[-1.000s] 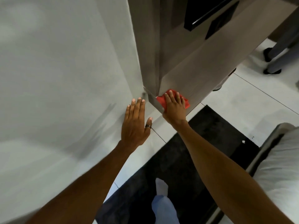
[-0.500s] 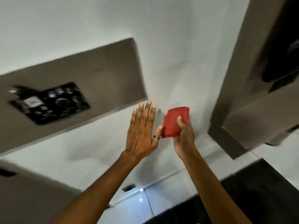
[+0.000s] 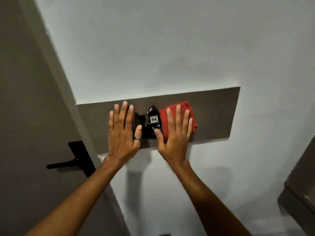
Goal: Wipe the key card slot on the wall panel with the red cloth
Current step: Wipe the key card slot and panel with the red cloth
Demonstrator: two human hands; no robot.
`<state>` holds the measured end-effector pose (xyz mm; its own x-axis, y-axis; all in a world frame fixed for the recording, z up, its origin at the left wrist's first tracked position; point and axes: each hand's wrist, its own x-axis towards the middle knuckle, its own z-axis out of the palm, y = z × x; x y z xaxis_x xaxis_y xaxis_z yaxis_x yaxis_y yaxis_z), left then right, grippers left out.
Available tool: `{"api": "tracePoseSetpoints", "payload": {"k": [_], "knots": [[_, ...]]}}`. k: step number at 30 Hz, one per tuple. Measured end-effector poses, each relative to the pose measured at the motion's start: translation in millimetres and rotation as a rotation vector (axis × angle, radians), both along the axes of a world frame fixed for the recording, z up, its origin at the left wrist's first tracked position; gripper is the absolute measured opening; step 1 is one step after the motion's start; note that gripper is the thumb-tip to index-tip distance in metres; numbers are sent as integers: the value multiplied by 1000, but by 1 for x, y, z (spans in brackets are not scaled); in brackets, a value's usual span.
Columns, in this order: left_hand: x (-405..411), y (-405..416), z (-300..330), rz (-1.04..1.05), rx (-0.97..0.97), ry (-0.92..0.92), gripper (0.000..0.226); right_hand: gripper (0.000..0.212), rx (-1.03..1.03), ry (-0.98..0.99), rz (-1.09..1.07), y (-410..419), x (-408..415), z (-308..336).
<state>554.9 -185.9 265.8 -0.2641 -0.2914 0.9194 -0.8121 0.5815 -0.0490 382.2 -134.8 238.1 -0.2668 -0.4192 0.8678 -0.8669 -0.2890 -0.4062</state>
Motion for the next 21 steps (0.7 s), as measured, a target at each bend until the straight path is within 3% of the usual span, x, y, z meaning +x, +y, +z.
{"api": "tracePoseSetpoints", "payload": {"k": [2,6,10,13,17,20,21], "knots": [[7,-17,3,2,-26,-15,63,67,-25,147,-47,-7,-13,-11],[15,-48,-4,127,-190,-100,60,50,-259,469,-151,-35,-67,-11],[11,-54,-10,176,-265,-72,63,44,-357,200,-264,-47,-30,-18],[11,-55,-14,167,-289,-66,64,43,-391,366,-260,-49,-37,-20],[6,-56,-16,181,-273,-10,62,44,-351,42,-302,-49,-8,-29],[0,-54,-21,181,-259,39,61,44,-331,164,-252,-47,-17,-34],[-1,-54,-22,171,-263,43,61,43,-329,106,-243,-46,-23,-29]]}}
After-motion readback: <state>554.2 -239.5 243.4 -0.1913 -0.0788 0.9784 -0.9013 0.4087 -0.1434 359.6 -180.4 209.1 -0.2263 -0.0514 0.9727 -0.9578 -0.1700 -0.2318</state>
